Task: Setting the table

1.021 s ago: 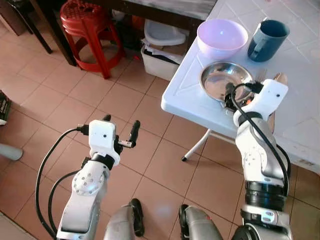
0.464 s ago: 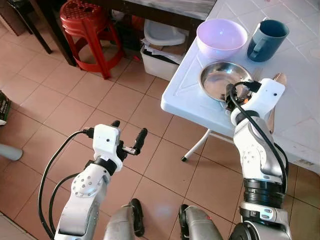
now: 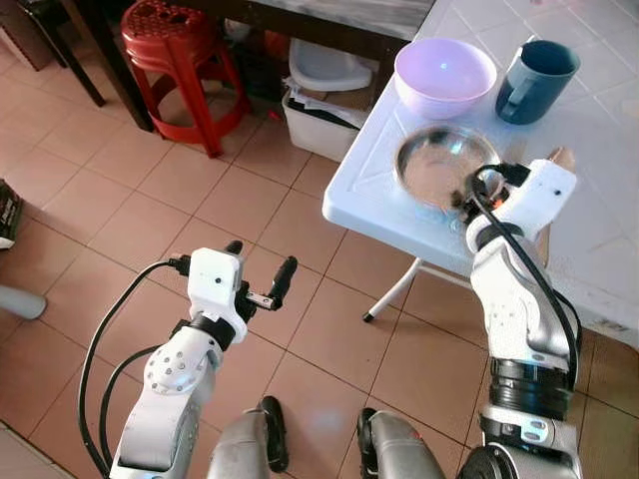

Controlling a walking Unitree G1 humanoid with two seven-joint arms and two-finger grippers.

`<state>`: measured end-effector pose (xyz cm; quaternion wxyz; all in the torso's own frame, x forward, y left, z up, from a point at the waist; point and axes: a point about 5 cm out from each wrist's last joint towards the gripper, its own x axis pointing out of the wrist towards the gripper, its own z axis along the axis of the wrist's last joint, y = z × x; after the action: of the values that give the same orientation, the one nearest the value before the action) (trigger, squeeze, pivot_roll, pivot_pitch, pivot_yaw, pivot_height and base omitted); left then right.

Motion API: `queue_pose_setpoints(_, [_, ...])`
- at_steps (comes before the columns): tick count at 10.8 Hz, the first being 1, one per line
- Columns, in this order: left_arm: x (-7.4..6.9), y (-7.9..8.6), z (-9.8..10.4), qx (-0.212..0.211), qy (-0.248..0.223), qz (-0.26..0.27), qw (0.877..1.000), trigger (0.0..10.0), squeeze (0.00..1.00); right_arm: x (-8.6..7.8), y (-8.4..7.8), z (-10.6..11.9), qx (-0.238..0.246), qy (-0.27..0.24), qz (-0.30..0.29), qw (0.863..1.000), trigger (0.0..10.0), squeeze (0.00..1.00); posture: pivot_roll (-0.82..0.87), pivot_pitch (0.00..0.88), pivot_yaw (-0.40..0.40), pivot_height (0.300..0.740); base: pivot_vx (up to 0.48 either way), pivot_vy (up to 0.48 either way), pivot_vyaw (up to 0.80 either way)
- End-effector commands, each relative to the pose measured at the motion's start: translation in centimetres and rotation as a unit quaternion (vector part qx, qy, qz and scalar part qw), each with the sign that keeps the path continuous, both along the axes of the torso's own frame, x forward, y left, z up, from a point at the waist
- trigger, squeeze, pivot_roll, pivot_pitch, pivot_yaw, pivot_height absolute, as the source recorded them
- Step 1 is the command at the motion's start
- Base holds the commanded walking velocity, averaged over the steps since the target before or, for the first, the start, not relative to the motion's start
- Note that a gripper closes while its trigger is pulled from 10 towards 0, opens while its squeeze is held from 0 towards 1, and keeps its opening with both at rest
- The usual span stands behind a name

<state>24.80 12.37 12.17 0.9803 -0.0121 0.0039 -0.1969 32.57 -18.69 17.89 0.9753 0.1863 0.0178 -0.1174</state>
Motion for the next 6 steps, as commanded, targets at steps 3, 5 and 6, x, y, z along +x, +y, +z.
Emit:
queue_pose_setpoints(3, [-0.31,-0.25,-0.05,0.000,0.000,-0.008,1.000,10.0,0.00,-0.73,-0.47,-2.24,0.020,0.057,-0.014,0.998,0.0,0.00,-0.05,0.274,0.045,0.740,0.000,0.000,0.00])
queue_pose_setpoints(5, [-0.31,-0.25,-0.05,0.000,-0.002,-0.006,1.000,10.0,0.00,-0.73,-0.65,-2.22,0.021,0.060,-0.019,0.998,0.0,0.00,-0.05,0.276,0.044,0.740,0.000,0.000,0.00])
queue_pose_setpoints(6, [-0.19,-0.14,-0.04,0.002,-0.004,0.001,1.000,10.0,0.00,-0.81,-0.71,-2.25,0.026,0.062,-0.025,0.997,0.0,0.00,-0.05,0.276,0.044,0.740,0.000,0.000,0.00])
